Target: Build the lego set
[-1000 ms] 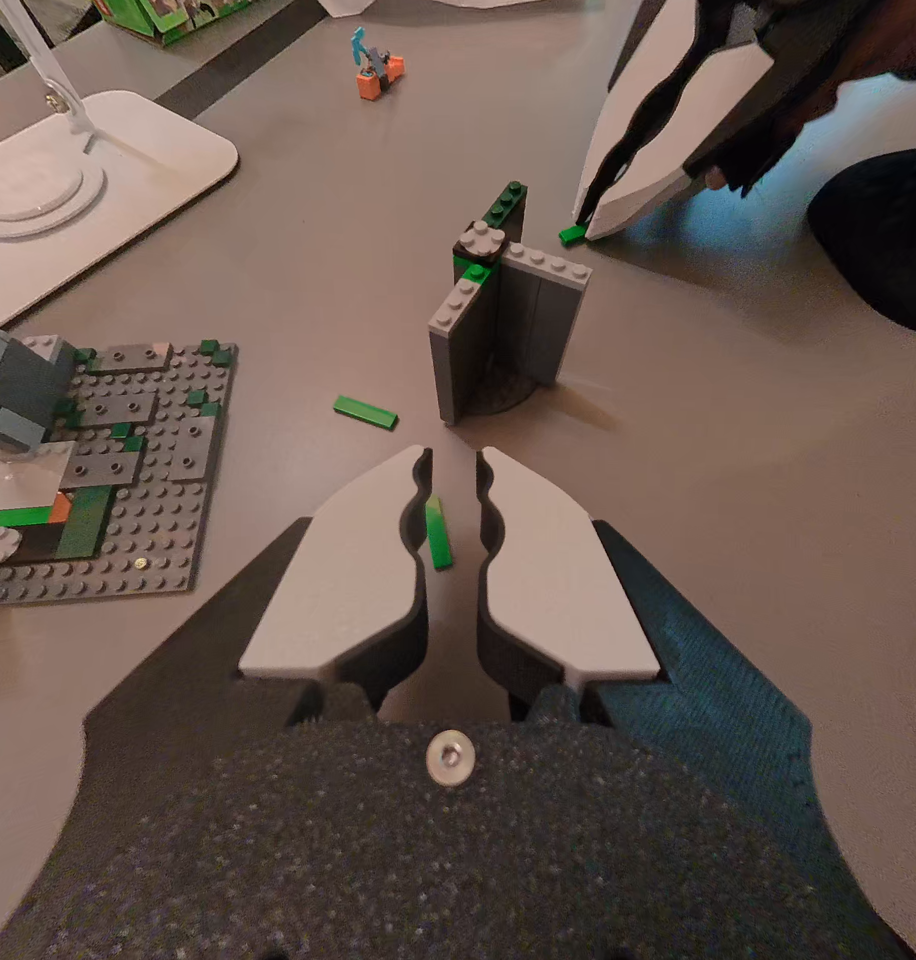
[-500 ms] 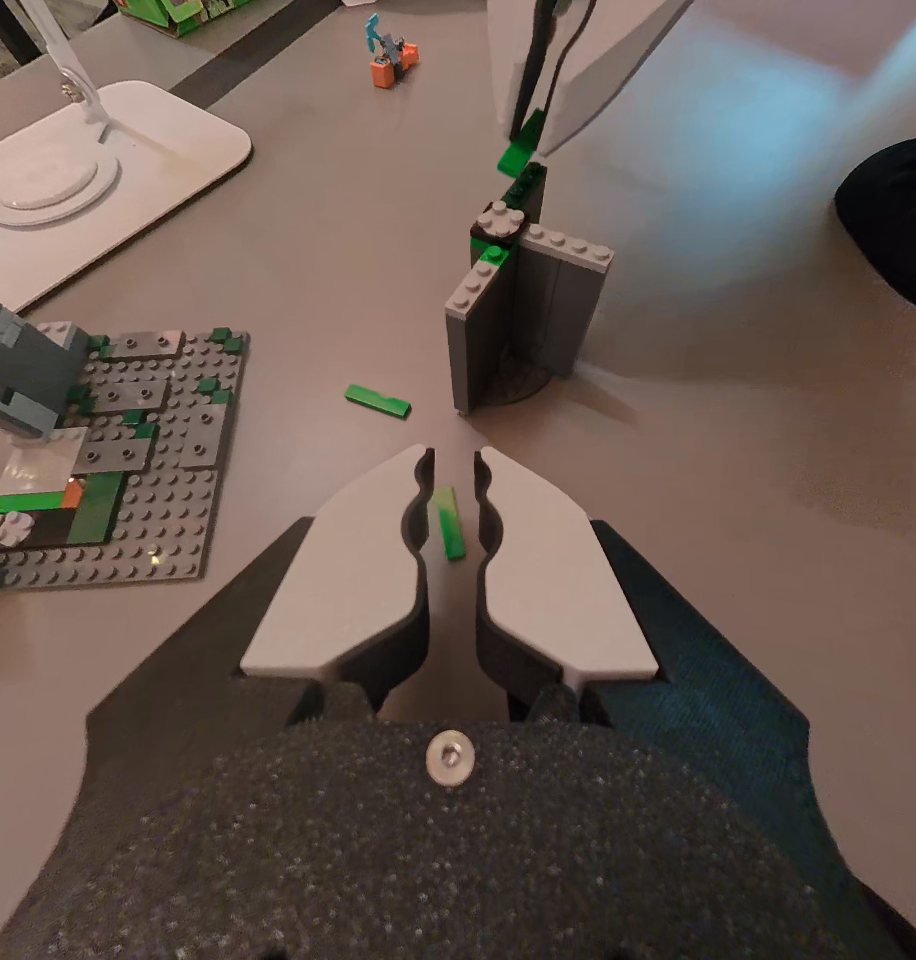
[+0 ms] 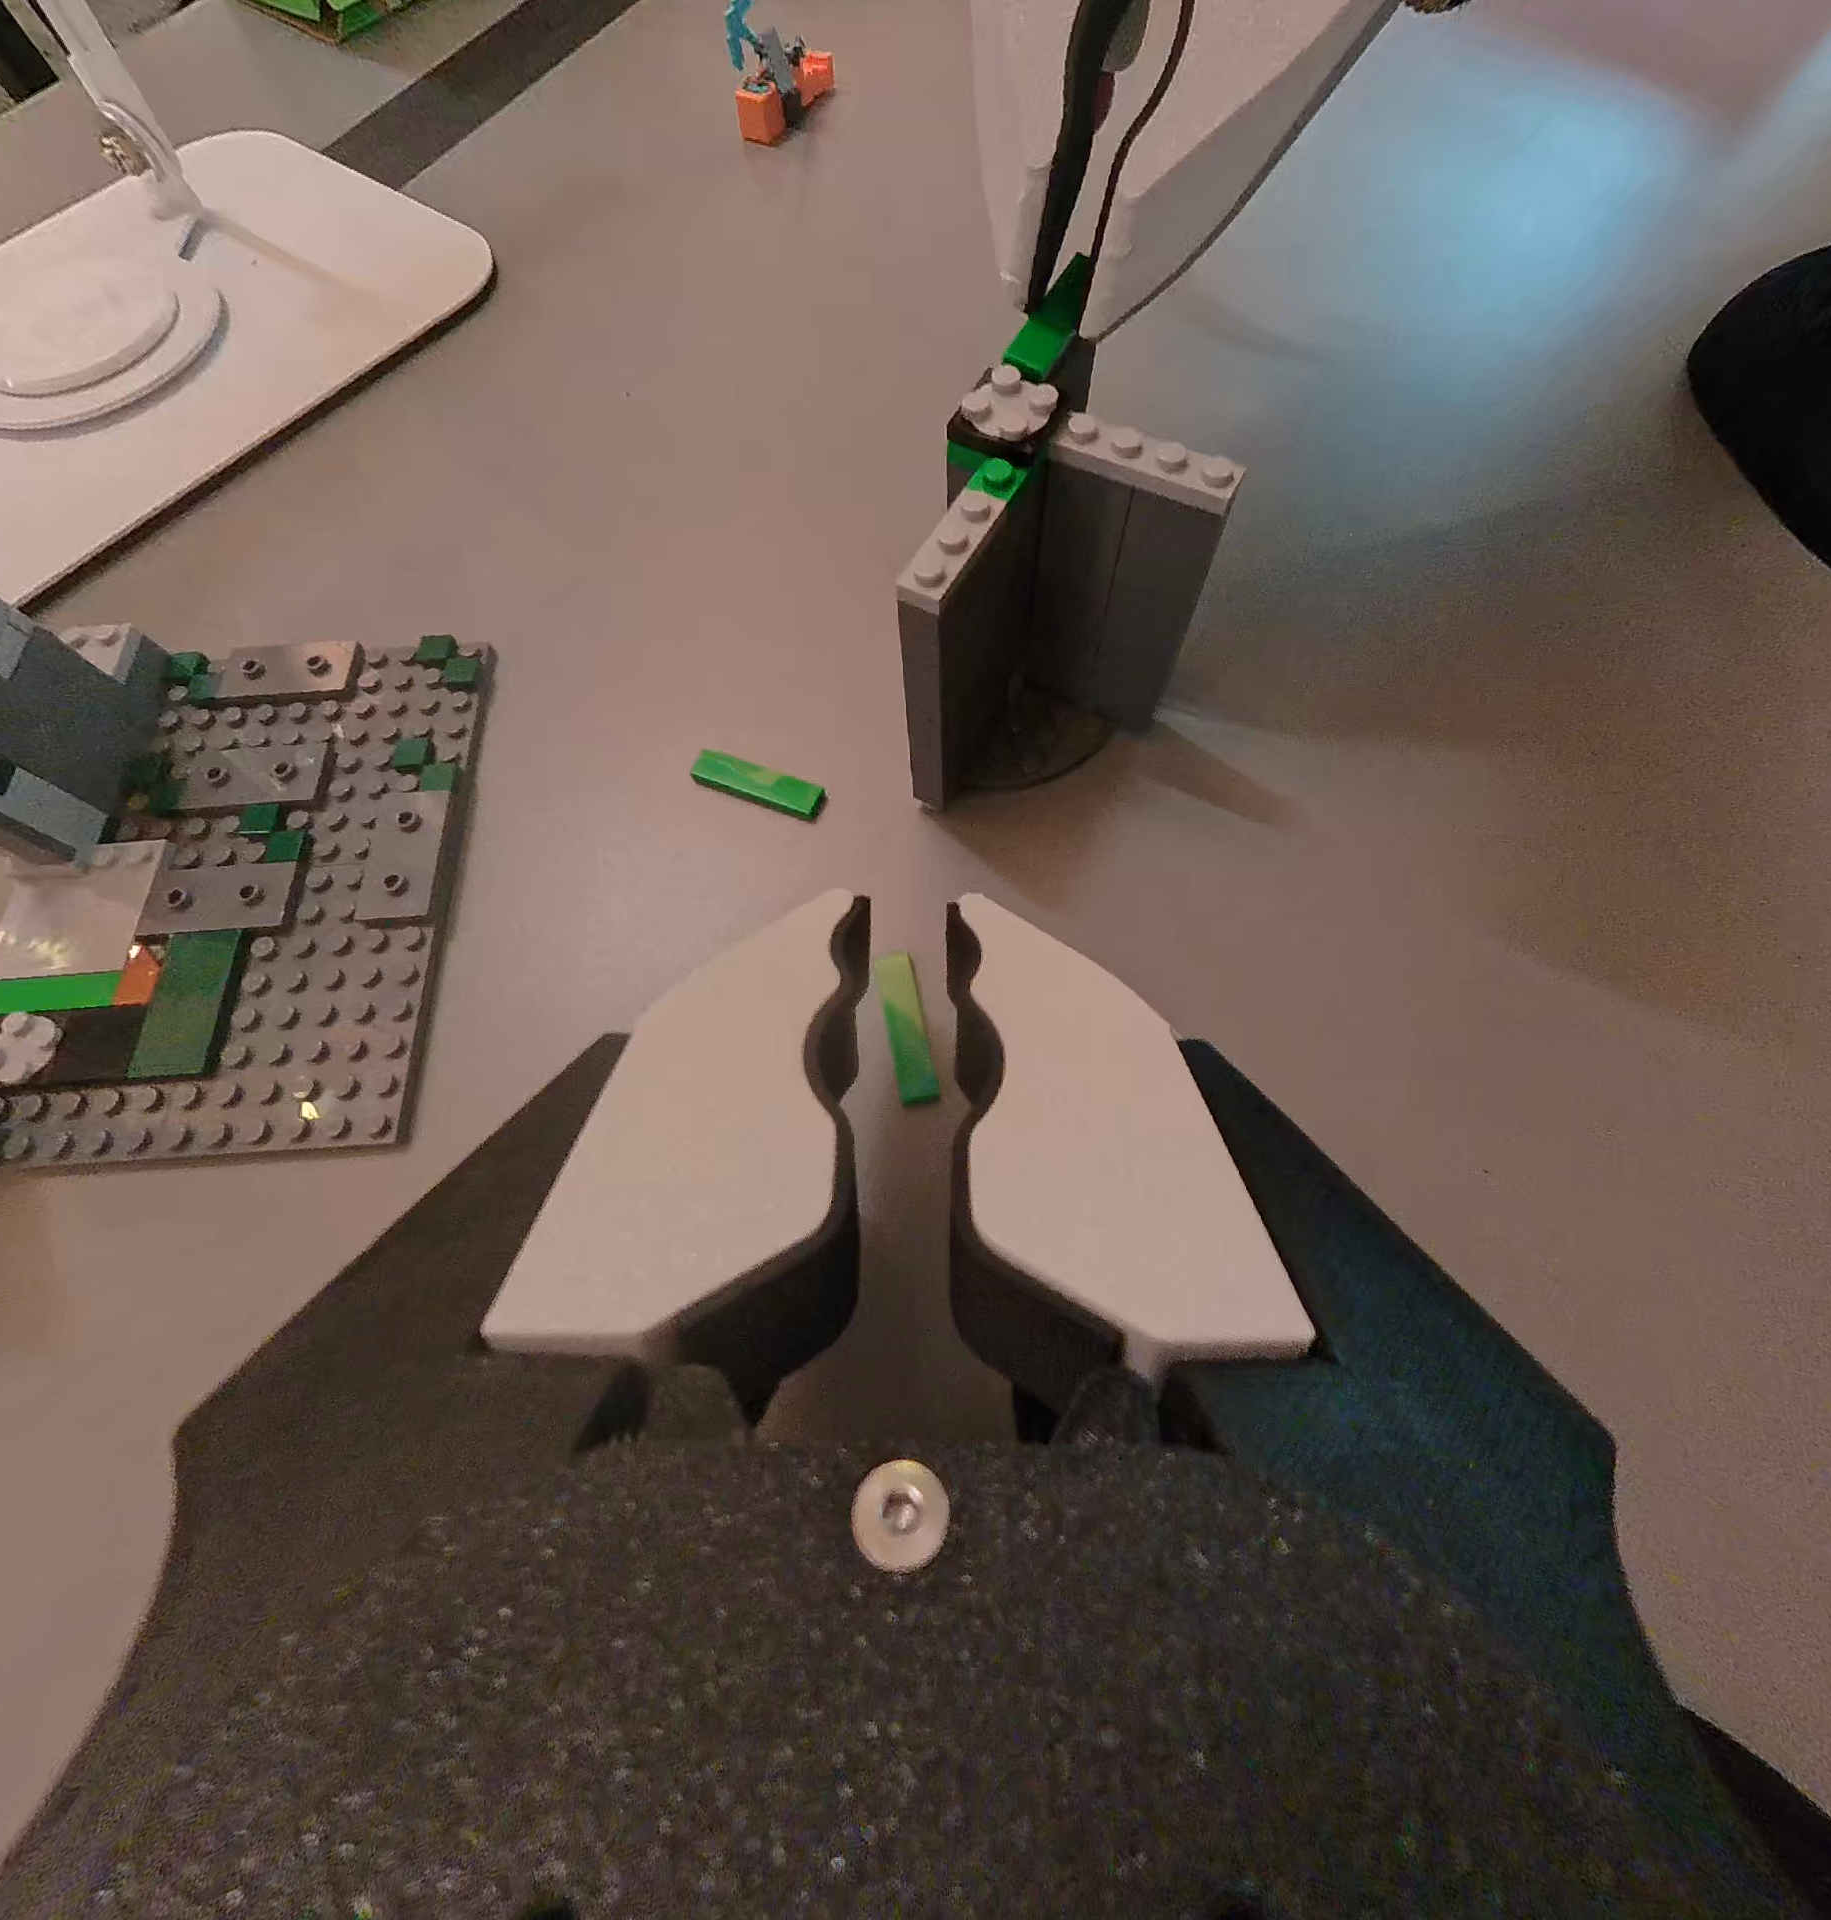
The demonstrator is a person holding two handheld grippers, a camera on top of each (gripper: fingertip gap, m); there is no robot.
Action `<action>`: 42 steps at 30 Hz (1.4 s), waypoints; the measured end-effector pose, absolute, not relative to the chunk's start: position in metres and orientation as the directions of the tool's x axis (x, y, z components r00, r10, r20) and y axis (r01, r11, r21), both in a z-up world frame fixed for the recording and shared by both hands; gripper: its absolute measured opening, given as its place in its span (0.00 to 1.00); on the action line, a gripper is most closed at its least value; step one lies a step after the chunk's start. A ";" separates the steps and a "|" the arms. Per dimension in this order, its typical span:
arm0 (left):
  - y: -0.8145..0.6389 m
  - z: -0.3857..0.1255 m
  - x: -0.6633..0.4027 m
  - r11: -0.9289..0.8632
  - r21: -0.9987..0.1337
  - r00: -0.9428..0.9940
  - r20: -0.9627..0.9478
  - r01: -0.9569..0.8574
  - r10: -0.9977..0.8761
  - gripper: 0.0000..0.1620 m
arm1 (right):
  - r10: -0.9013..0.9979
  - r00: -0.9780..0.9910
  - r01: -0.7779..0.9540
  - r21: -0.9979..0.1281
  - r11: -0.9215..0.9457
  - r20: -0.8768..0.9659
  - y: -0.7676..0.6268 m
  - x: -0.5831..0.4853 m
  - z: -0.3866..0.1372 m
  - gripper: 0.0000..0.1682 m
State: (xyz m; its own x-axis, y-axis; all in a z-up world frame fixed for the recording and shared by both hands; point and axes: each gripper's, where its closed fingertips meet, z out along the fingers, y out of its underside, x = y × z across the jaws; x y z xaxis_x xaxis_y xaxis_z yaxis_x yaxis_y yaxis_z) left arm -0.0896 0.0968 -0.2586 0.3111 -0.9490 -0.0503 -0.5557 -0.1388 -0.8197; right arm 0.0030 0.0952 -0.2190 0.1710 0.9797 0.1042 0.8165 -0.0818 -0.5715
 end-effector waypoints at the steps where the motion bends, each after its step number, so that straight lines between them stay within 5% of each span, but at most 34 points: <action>1: 0.097 -0.259 -0.090 -0.139 -0.819 0.310 -0.050 -0.557 -0.949 0.08 | 0.980 0.171 0.817 -0.571 -0.082 0.103 0.095 0.003 -0.219 0.04; 42: 0.096 -0.263 -0.091 -0.124 -0.808 0.297 -0.066 -0.576 -0.953 0.09 | 0.979 0.177 0.809 -0.581 -0.088 0.098 0.097 0.001 -0.219 0.05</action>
State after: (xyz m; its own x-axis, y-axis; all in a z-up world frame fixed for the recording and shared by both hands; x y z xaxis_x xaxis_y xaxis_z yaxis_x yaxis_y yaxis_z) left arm -0.0908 0.0957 -0.2627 0.2970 -0.9526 -0.0657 -0.5764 -0.1240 -0.8077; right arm 0.0014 0.0972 -0.2192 0.1767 0.9794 0.0979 0.8088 -0.0878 -0.5815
